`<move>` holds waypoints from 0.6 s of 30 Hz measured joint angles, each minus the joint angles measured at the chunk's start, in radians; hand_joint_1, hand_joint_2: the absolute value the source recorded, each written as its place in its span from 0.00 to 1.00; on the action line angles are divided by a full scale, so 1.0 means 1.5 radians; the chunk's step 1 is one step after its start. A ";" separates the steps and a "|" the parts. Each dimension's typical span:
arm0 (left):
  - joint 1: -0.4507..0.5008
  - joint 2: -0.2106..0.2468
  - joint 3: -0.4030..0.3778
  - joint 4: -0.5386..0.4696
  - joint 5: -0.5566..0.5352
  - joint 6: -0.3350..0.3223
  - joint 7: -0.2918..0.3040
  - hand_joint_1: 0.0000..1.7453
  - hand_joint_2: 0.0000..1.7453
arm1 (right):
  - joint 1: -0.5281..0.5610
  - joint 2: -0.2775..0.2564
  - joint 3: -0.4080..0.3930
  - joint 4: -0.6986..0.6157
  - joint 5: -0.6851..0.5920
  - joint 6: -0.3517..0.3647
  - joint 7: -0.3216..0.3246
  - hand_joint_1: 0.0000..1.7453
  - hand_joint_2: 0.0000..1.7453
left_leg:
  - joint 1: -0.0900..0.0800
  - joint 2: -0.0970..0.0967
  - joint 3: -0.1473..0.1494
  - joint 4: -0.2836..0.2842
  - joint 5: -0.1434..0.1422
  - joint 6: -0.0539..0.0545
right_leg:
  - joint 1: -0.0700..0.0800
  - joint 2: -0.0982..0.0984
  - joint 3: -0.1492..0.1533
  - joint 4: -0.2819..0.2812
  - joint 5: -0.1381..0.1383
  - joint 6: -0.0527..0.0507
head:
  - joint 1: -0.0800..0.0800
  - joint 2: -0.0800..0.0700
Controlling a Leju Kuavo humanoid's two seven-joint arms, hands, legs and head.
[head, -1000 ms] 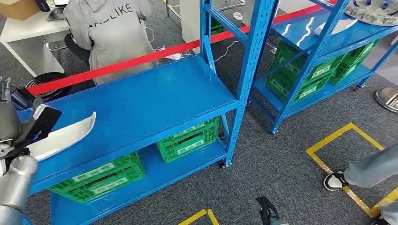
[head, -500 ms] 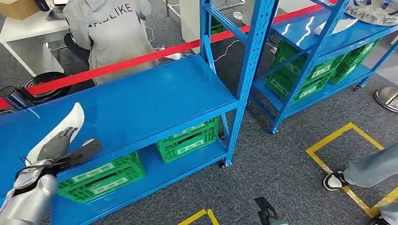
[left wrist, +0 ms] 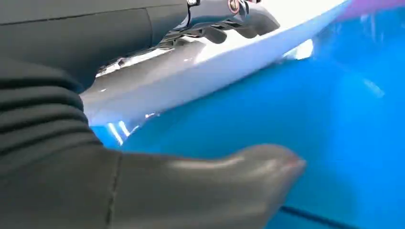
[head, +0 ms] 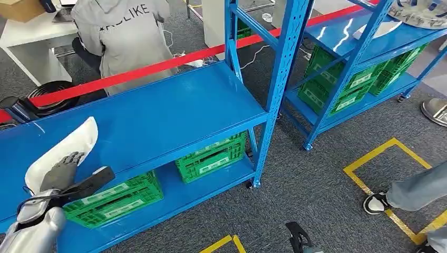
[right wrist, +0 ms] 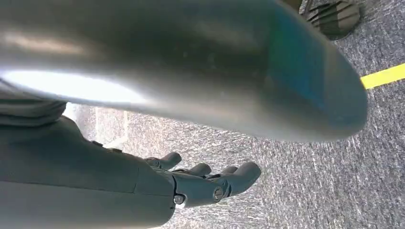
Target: Take the parts from the cabinet and place them on the table.
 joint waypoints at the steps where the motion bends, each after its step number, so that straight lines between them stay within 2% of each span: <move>1: 0.000 0.000 -0.002 0.000 -0.002 0.006 0.000 0.00 1.00 | 0.000 0.000 0.000 0.000 0.000 0.000 -0.001 0.00 0.00 | 0.000 0.000 0.000 0.000 0.000 0.000 | 0.000 0.000 0.000 0.000 0.000 0.000 | 0.000 0.000; 9: 0.000 -0.001 -0.015 0.001 -0.011 0.037 0.001 0.00 1.00 | 0.000 0.000 -0.010 0.000 0.000 0.000 0.001 0.00 0.00 | 0.000 0.000 0.000 0.000 0.000 0.000 | 0.000 0.000 0.000 0.000 0.000 0.000 | 0.000 0.000; 14: 0.000 -0.002 -0.020 0.001 -0.029 0.080 0.015 0.00 1.00 | 0.000 0.000 -0.015 0.000 -0.002 -0.002 0.003 0.00 0.00 | 0.000 0.000 0.000 0.000 0.000 0.000 | 0.000 0.000 0.000 0.000 0.000 0.000 | 0.000 0.000; 15: 0.000 -0.002 -0.023 0.001 -0.034 0.087 0.020 0.83 1.00 | 0.000 0.000 -0.015 0.000 -0.002 -0.002 0.003 0.00 0.00 | 0.000 0.000 0.000 0.000 0.000 0.000 | 0.000 0.000 0.000 0.000 0.000 0.000 | 0.000 0.000; 16: 0.000 -0.002 -0.027 0.001 -0.038 0.093 0.027 1.00 1.00 | 0.000 0.000 -0.015 0.000 -0.002 -0.002 0.003 0.00 0.00 | 0.000 0.000 0.000 0.000 0.000 0.000 | 0.000 0.000 0.000 0.000 0.000 0.000 | 0.000 0.000; 18: 0.001 -0.003 -0.033 0.001 -0.049 0.104 0.042 1.00 1.00 | 0.000 0.000 -0.016 0.000 -0.002 -0.002 0.003 0.00 0.00 | 0.000 0.000 0.000 0.000 0.000 0.000 | 0.000 0.000 0.000 0.000 0.000 0.000 | 0.000 0.000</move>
